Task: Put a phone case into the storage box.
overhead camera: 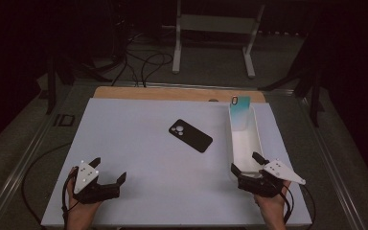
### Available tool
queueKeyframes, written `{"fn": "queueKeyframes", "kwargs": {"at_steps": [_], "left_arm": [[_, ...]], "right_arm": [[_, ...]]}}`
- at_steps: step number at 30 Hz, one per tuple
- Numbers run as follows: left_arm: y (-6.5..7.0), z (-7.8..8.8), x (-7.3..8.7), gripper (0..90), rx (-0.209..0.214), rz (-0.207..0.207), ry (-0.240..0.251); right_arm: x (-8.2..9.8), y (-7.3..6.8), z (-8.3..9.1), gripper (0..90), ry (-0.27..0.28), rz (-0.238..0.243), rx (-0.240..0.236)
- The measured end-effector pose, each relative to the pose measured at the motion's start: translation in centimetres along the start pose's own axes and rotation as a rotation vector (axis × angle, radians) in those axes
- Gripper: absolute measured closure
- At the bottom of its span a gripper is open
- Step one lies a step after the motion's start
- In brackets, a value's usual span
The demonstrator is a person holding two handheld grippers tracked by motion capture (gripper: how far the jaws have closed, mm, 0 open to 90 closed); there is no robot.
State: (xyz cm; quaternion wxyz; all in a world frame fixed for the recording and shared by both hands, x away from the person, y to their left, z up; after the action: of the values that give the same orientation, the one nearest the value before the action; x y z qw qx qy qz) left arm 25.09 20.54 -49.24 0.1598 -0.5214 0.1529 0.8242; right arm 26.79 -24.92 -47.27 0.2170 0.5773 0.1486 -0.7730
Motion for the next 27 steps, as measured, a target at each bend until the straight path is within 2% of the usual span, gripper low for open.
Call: {"fn": "queueKeyframes", "kwargs": {"at_steps": [10,11,14,15,17,18,27], "left_arm": [[1.1,-0.4,-1.6,1.1,0.046,-0.001,0.004],[1.6,-0.7,-2.2,1.1,0.057,-0.017,-0.004],[1.6,-0.7,-2.2,1.1,0.057,-0.017,-0.004],[2.5,-1.8,-3.4,1.1,0.083,-0.052,-0.014],[2.8,-2.2,-3.8,1.1,0.093,-0.053,-0.014],[3.5,-3.1,-4.6,1.1,0.115,-0.058,-0.012],[6.4,-6.5,-7.7,1.1,0.190,-0.087,-0.009]], "right_arm": [[0.2,0.2,0.0,8.7,-0.004,-0.006,0.000],[0.2,0.2,0.0,8.7,-0.004,-0.008,0.003],[0.2,0.2,0.0,8.7,-0.006,-0.007,0.003],[0.2,0.2,0.0,8.7,-0.006,-0.007,0.003],[0.3,0.2,-0.1,8.7,-0.005,-0.008,0.007],[0.3,0.3,-0.1,8.7,-0.004,-0.007,0.007],[0.5,0.5,0.0,8.7,0.000,-0.018,0.013]]}}
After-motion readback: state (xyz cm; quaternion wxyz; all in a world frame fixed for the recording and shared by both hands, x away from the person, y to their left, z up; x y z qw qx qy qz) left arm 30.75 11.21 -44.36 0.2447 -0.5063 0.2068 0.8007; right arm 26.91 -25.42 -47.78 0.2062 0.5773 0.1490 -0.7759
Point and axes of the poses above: each handheld gripper's, and its own axes: z roughly backward along the jaws, x roughly out of its underside, y roughly to its right, the point moved 4 cm from there along -z, roughly forward along the jaws, and after that the axes turned 6 degrees about z, right-handed, at the moved point
